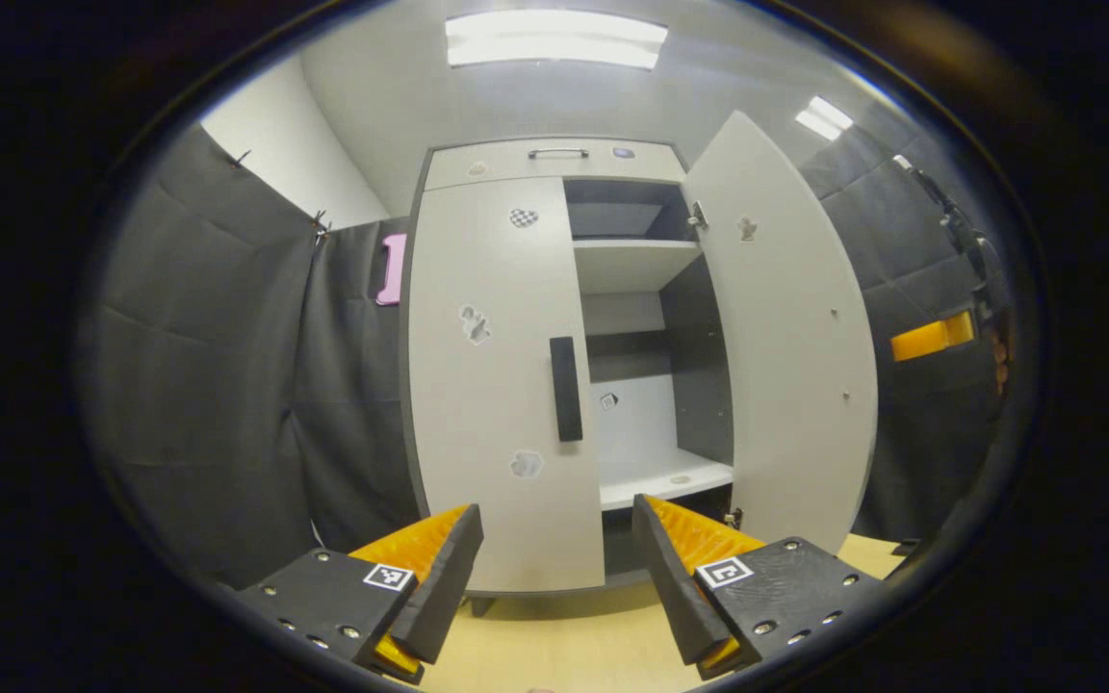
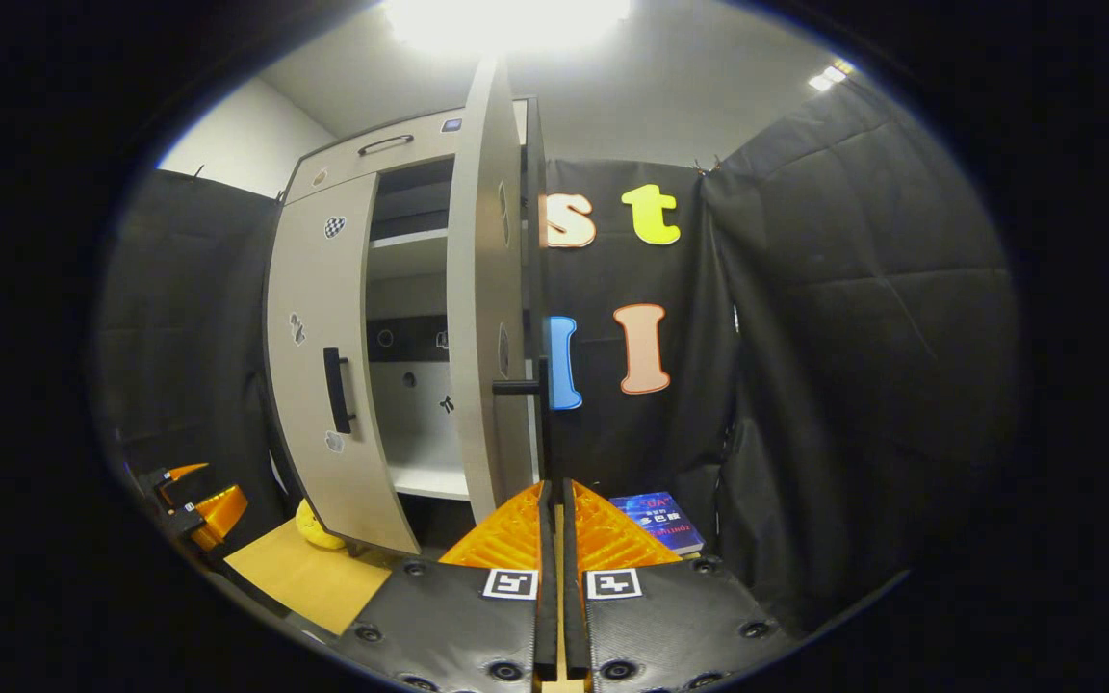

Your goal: Open the right door of the double-door shoe cabinet with the right hand, and open the left door with the left hand.

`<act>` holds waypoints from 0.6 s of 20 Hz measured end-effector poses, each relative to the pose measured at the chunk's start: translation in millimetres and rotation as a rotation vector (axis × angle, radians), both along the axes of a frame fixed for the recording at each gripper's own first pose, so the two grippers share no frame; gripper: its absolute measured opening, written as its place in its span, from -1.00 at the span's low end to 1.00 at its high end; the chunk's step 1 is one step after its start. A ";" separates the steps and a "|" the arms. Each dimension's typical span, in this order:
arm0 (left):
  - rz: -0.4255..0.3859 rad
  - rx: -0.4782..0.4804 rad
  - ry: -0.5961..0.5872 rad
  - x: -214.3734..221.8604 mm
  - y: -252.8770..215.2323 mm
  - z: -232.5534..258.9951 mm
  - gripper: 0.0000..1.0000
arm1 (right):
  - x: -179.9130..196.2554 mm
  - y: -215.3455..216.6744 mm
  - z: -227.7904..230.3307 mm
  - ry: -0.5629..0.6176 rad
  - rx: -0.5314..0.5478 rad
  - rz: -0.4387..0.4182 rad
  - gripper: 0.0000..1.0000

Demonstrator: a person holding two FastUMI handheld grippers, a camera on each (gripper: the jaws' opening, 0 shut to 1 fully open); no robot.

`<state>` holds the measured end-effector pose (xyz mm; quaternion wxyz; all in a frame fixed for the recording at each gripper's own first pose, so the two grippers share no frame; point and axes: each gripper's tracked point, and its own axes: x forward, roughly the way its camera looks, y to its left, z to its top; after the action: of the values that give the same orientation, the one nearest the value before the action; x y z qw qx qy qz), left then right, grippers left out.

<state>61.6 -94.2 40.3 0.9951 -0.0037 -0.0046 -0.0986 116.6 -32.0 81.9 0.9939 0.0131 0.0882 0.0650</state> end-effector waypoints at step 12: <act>-0.048 0.001 -0.048 55.5 -36.0 30.1 0.81 | -50.2 -3.8 -14.4 -0.079 0.055 -0.029 0.99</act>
<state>117.1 -130.2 70.4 0.9920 -0.0008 -0.0283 -0.1226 66.4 -35.7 67.4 0.9967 0.0393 0.0466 0.0533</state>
